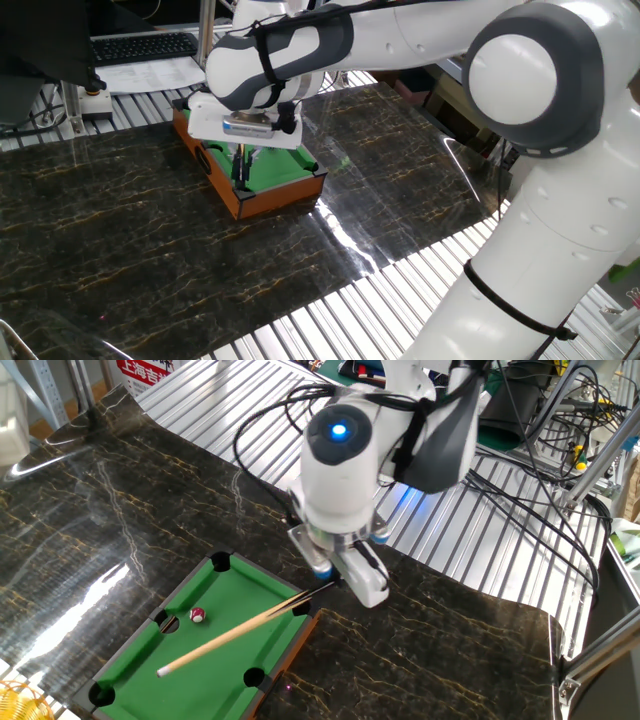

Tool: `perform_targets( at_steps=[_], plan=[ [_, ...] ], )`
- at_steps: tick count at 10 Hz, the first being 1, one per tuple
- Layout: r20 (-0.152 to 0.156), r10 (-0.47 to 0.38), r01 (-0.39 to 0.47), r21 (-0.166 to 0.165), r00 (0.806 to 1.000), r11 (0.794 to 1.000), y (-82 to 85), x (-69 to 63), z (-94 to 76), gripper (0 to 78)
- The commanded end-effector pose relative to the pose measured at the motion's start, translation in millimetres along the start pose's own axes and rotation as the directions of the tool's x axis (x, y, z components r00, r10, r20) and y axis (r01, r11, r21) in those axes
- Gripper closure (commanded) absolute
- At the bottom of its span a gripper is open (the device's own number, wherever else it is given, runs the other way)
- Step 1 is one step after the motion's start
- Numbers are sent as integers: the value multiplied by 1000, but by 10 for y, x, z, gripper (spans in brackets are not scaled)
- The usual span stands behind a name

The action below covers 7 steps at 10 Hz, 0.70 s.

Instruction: Hit the pool ball

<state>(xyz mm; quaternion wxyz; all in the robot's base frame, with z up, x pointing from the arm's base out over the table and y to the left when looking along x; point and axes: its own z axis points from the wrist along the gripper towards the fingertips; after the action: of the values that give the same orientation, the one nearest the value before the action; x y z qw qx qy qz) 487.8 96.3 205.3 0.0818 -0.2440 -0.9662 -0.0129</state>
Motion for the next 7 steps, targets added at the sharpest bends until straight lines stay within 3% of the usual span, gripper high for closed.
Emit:
perform_targets(
  at_steps=[1,3,6,7],
  plan=[
    [18,94,-94,-8,995,996,63,236,-2,764],
    [55,187,-185,-41,981,982,49,361,143,764],
    [48,223,-222,-40,974,974,126,476,173,764],
    [47,246,-245,-35,968,969,192,576,115,764]
  ],
)
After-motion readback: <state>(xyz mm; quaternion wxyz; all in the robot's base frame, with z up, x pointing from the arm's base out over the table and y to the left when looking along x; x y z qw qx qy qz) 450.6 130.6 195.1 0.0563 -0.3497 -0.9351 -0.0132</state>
